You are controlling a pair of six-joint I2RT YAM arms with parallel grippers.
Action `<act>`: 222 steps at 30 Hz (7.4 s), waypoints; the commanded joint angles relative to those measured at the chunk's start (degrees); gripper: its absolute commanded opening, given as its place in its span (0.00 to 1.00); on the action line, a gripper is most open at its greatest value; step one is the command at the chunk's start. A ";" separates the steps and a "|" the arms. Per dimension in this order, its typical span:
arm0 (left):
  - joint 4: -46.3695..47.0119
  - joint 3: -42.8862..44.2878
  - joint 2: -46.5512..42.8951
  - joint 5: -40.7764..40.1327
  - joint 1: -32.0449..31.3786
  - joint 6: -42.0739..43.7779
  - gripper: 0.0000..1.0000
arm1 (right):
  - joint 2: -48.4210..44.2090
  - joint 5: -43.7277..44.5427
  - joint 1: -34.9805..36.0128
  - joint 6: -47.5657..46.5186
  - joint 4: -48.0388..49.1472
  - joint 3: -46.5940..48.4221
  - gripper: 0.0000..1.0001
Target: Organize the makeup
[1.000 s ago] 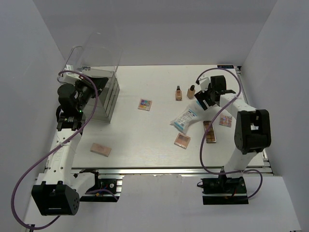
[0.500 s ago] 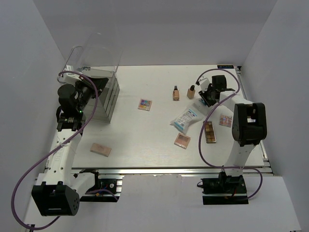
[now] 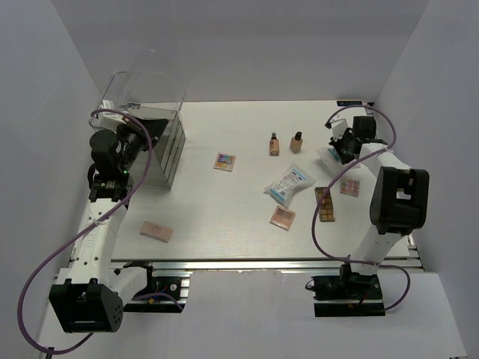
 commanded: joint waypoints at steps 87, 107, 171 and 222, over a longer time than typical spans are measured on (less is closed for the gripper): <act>8.09 7.84 2.08 4.88 -0.34 -5.93 0.06 | -12.08 -29.12 23.64 -61.13 -36.41 3.37 0.62; 7.56 6.96 0.50 4.88 -0.43 -6.19 0.06 | -9.37 -13.45 22.68 -57.88 -12.77 -12.91 0.58; 9.41 5.29 -0.73 5.58 -0.43 -7.25 0.06 | 41.96 -21.54 53.17 -30.55 70.82 48.89 0.69; -54.92 10.12 -18.94 -16.15 -0.43 12.80 0.98 | 34.56 -39.20 45.61 82.52 26.17 46.93 0.50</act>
